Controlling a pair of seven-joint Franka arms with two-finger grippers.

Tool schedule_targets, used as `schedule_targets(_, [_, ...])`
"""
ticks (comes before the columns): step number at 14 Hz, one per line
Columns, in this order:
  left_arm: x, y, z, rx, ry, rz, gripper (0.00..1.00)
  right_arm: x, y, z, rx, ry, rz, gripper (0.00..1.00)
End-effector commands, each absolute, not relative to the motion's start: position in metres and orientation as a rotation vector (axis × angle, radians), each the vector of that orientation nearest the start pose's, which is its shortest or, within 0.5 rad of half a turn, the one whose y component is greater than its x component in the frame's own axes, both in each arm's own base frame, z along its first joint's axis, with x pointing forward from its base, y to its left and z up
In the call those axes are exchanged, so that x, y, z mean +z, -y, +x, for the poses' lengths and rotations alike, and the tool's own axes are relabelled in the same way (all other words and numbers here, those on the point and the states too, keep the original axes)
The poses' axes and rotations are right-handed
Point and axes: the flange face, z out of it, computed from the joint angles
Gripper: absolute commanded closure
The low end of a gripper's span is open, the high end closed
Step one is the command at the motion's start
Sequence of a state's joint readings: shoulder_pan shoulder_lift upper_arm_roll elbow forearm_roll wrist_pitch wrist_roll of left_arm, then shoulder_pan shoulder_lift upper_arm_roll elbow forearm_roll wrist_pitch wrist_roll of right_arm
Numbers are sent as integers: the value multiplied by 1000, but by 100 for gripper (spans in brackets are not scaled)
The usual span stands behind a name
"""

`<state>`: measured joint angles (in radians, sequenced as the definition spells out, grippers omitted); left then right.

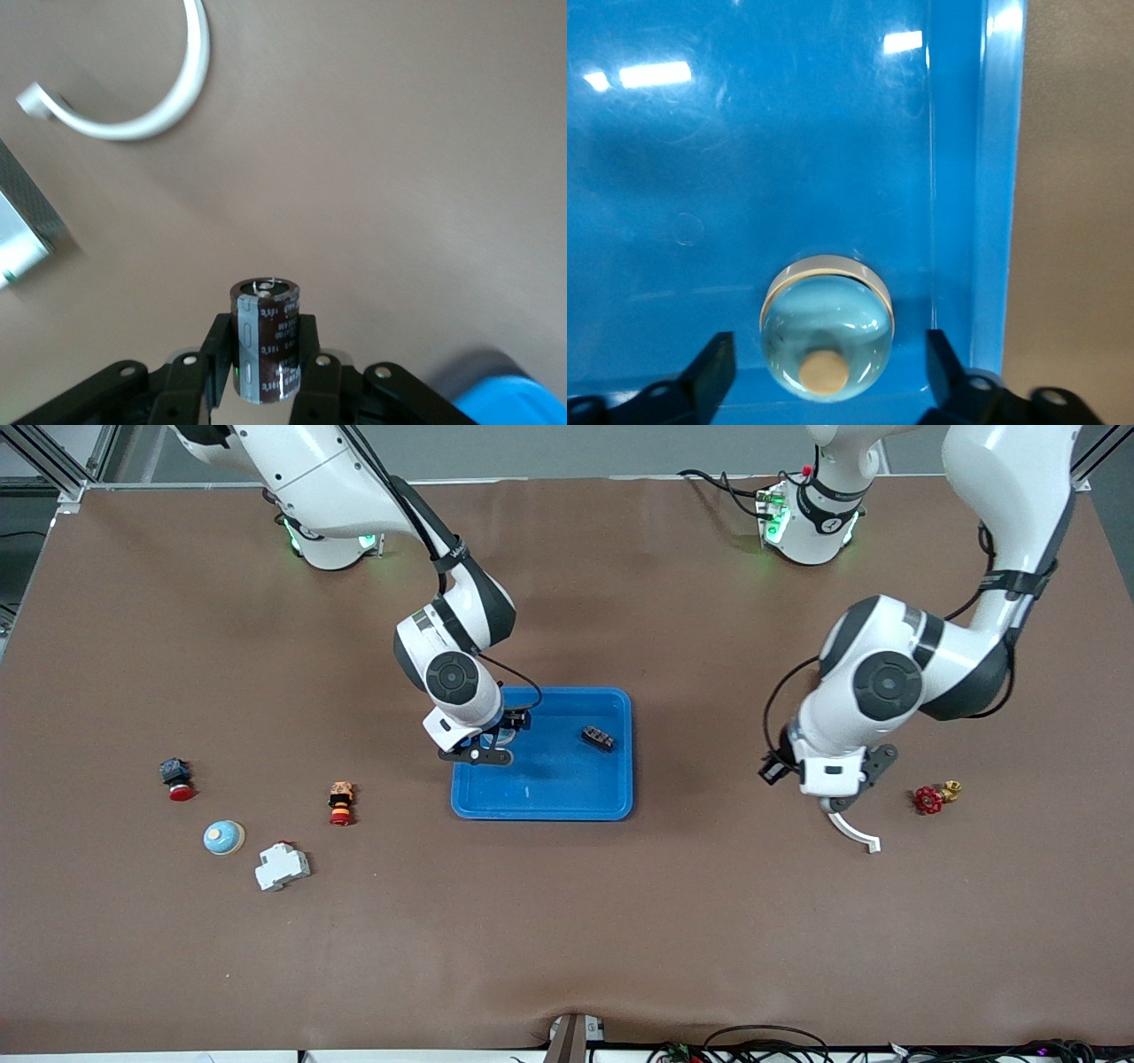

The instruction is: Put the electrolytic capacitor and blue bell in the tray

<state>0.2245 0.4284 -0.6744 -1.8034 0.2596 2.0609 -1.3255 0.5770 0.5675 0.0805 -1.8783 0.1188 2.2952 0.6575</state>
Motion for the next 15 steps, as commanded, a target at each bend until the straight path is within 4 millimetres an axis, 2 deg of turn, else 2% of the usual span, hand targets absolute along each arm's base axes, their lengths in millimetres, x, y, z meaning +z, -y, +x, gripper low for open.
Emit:
schedule_targets(1, [346, 282, 594, 168, 1330, -2862, 100, 217, -392, 486, 316, -132, -3106, 0])
schedule_targets(4, [351, 342, 588, 168, 1419, -2860, 100, 280, -381, 495, 392, -74, -3141, 0])
schedule_targets(5, [348, 353, 587, 179, 1442, -2853, 100, 300, -370, 507, 425, -32, -3157, 0])
schedule_targets(7, [342, 373, 584, 189, 1496, -2858, 100, 346, -339, 540, 461, 32, -3141, 0])
schedule_targets(8, [333, 382, 582, 164, 1523, -2848, 100, 367, -326, 554, 468, 84, -3132, 0])
schedule_targets(10, [312, 403, 576, 152, 1535, -2833, 100, 402, -284, 583, 451, 192, -3144, 0])
schedule_targets(12, [296, 429, 576, 141, 1661, -2804, 100, 417, -244, 605, 410, 384, -3158, 0])
schedule_targets(13, [285, 444, 570, 131, 1690, -2801, 100, 419, -218, 615, 402, 472, -3154, 0])
schedule_targets(15, [264, 461, 562, 74, 1713, -2793, 100, 428, -162, 636, 371, 605, -3098, 0])
